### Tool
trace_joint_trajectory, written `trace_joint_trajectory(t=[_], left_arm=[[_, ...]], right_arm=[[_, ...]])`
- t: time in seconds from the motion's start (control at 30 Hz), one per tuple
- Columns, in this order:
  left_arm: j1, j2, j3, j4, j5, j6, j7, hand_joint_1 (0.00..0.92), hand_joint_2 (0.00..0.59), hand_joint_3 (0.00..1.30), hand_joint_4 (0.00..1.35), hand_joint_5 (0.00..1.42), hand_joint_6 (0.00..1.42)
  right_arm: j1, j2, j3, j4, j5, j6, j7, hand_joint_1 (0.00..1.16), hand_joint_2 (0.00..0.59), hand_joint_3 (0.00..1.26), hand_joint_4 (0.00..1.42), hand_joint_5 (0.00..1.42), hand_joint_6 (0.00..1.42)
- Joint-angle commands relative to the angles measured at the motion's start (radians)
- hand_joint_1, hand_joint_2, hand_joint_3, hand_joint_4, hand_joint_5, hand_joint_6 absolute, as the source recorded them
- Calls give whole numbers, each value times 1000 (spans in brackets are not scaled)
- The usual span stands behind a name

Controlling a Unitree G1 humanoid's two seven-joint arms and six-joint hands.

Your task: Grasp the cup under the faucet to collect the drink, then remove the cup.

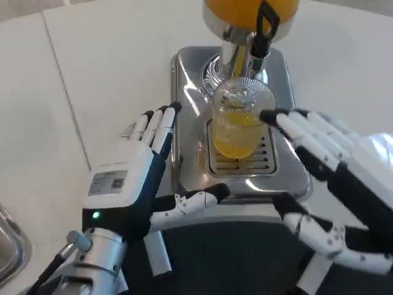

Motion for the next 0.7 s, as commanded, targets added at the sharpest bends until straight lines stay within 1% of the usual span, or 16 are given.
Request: trace_joint_trajectory(t=[0.03,0.1,0.13,0.23,0.27,0.37,0.53,0.7], left_arm=[[-43,-26,-8,63,-20,-1,45,29,57,0,0,18,77],[-61,-35,-6,85,-35,-4,56,28,55,0,0,18,76],[-76,-41,-4,101,-46,-5,63,25,47,0,0,18,76],[-108,-52,0,142,-76,-14,80,29,44,0,0,18,75],[-116,-54,1,154,-87,-20,85,44,43,0,0,18,67],[-139,-55,1,190,-117,-53,108,60,40,0,0,25,62],[-153,-64,-20,219,-125,-93,138,90,35,0,0,31,71],[-171,-75,-46,238,-107,-115,164,132,39,0,0,52,76]], right_arm=[[41,-25,-31,-3,21,-59,-7,151,501,0,0,0,0],[43,-36,-35,-8,22,-76,0,153,501,0,0,0,0],[44,-37,-38,-14,23,-77,0,162,491,0,0,0,0],[52,-37,-46,-26,29,-72,-3,168,488,0,0,0,0],[55,-36,-49,-27,30,-70,-3,169,488,0,0,0,0],[73,-38,-62,-38,31,-71,3,172,487,0,0,0,0],[87,-35,-73,-53,33,-55,10,175,479,0,0,0,1],[92,-29,-68,-75,23,-28,16,176,475,0,0,0,1]])
